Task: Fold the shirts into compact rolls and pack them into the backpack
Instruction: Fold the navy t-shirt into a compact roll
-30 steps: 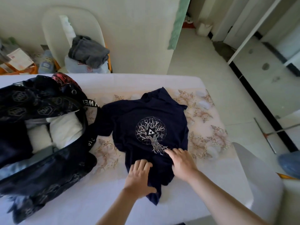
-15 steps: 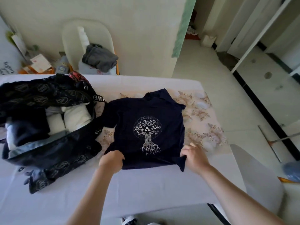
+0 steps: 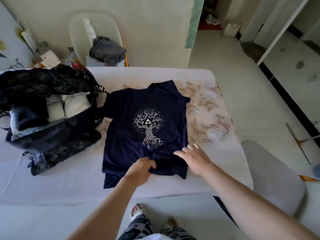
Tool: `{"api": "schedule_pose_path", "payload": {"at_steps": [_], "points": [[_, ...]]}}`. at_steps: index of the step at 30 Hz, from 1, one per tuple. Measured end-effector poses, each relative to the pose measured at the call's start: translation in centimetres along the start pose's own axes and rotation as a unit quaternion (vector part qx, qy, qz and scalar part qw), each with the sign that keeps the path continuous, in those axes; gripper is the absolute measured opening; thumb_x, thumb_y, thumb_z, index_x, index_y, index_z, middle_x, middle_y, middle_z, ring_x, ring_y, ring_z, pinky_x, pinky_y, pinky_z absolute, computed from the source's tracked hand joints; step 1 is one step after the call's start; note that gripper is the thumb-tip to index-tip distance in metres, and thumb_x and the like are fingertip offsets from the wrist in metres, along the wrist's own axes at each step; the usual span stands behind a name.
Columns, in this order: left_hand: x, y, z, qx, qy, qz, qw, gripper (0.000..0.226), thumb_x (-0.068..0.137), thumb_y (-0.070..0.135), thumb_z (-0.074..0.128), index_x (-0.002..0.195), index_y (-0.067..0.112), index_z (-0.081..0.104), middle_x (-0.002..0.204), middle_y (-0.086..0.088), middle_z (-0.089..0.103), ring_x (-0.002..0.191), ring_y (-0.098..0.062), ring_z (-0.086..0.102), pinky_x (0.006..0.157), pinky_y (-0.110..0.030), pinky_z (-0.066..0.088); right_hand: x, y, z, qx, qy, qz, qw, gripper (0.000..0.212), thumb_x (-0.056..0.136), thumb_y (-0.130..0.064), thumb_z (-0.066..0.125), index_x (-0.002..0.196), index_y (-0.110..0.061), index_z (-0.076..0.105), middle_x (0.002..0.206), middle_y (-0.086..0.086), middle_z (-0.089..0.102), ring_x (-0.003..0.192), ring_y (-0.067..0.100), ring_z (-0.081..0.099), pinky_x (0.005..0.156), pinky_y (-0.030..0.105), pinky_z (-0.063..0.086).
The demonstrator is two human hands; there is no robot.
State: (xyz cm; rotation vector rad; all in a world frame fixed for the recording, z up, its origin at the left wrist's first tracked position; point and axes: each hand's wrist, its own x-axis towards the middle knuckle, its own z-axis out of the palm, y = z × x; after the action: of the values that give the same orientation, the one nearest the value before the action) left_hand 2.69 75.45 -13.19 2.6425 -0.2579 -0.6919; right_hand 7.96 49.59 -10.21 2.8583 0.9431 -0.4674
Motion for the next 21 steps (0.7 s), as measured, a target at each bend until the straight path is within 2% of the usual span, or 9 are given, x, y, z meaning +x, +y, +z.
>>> {"api": "schedule_pose_path", "payload": {"at_steps": [3,6,8,10,12,13,15,18,21], "points": [[-0.3,-0.4,-0.3,0.009,0.0,-0.016,1.0,0.043,0.087,-0.005,0.05,0.113,0.027,0.063,0.106,0.003,0.047,0.103,-0.021,0.054,0.085,-0.029,0.044,-0.2,1.4,-0.8,-0.034,0.023,0.003,0.999,0.046,0.083,0.008,0.052,0.114,-0.025,0.063,0.105,0.0,0.061,0.11,0.026,0.05,0.107,0.04,0.024],[-1.1,-0.8,-1.1,0.03,-0.031,-0.052,0.998,0.045,0.086,-0.003,0.047,0.112,0.029,0.066,0.11,0.004,0.051,0.104,-0.021,0.056,0.086,-0.023,0.041,-2.0,3.6,-0.5,0.005,0.028,0.046,0.999,0.036,0.077,0.004,0.059,0.091,-0.03,0.057,0.095,-0.006,0.06,0.1,0.022,0.055,0.102,0.036,0.028],[-1.6,-0.1,-1.6,0.069,-0.139,-0.062,0.986,0.044,0.084,0.003,0.051,0.114,0.031,0.067,0.116,0.006,0.061,0.103,-0.018,0.06,0.087,-0.022,0.045,-3.5,4.6,-0.5,0.037,-0.074,0.061,0.995,0.033,0.078,0.0,0.059,0.092,-0.03,0.06,0.097,-0.006,0.062,0.095,0.021,0.059,0.095,0.033,0.039],[-1.9,1.6,-2.1,0.054,-0.274,-0.083,0.957,0.034,0.084,0.013,0.063,0.113,0.032,0.069,0.109,0.007,0.069,0.094,-0.013,0.065,0.082,-0.024,0.051,-4.6,4.7,-0.9,0.073,-0.209,0.061,0.973,0.027,0.078,-0.003,0.054,0.086,-0.026,0.065,0.09,-0.001,0.06,0.08,0.025,0.056,0.072,0.03,0.044],[-1.8,3.8,-2.6,-0.016,-0.336,-0.108,0.935,0.021,0.087,0.022,0.064,0.105,0.029,0.07,0.093,0.005,0.072,0.083,-0.012,0.07,0.078,-0.026,0.053,-4.5,4.6,-1.5,0.103,-0.236,0.069,0.964,0.027,0.077,-0.001,0.05,0.078,-0.024,0.064,0.085,0.0,0.06,0.075,0.026,0.054,0.066,0.03,0.043],[-1.4,4.7,-2.7,-0.033,-0.302,-0.095,0.948,0.016,0.088,0.023,0.06,0.099,0.026,0.071,0.089,0.004,0.072,0.083,-0.014,0.071,0.079,-0.028,0.054,-4.2,4.7,-1.6,0.121,-0.206,0.079,0.968,0.031,0.079,0.001,0.049,0.081,-0.024,0.068,0.09,-0.003,0.064,0.081,0.025,0.059,0.07,0.03,0.048],[-0.2,5.8,-2.8,-0.025,-0.139,-0.067,0.988,0.019,0.09,0.019,0.051,0.094,0.022,0.07,0.091,0.001,0.07,0.091,-0.018,0.068,0.084,-0.031,0.054,-3.3,4.8,-1.8,0.149,-0.107,0.092,0.979,0.038,0.082,0.003,0.047,0.093,-0.024,0.071,0.103,-0.006,0.065,0.095,0.022,0.062,0.083,0.033,0.051],[1.7,6.1,-2.4,0.017,0.055,-0.034,0.998,0.035,0.093,0.021,0.053,0.126,0.033,0.057,0.134,0.005,0.052,0.122,-0.017,0.049,0.099,-0.037,0.046,-1.5,4.0,-1.9,0.135,-0.007,0.051,0.99,0.044,0.086,0.0,0.048,0.119,-0.024,0.065,0.133,-0.002,0.054,0.122,0.025,0.053,0.096,0.034,0.044],[3.0,5.9,-2.2,0.111,-0.006,-0.039,0.993,0.065,0.094,0.036,0.056,0.152,0.035,0.027,0.156,0.004,0.021,0.143,-0.023,0.021,0.11,-0.042,0.037,0.1,3.1,-1.5,0.143,-0.048,0.059,0.987,0.068,0.09,-0.013,0.05,0.154,-0.028,0.032,0.166,0.001,0.009,0.149,0.024,0.022,0.115,0.037,0.031]]}}
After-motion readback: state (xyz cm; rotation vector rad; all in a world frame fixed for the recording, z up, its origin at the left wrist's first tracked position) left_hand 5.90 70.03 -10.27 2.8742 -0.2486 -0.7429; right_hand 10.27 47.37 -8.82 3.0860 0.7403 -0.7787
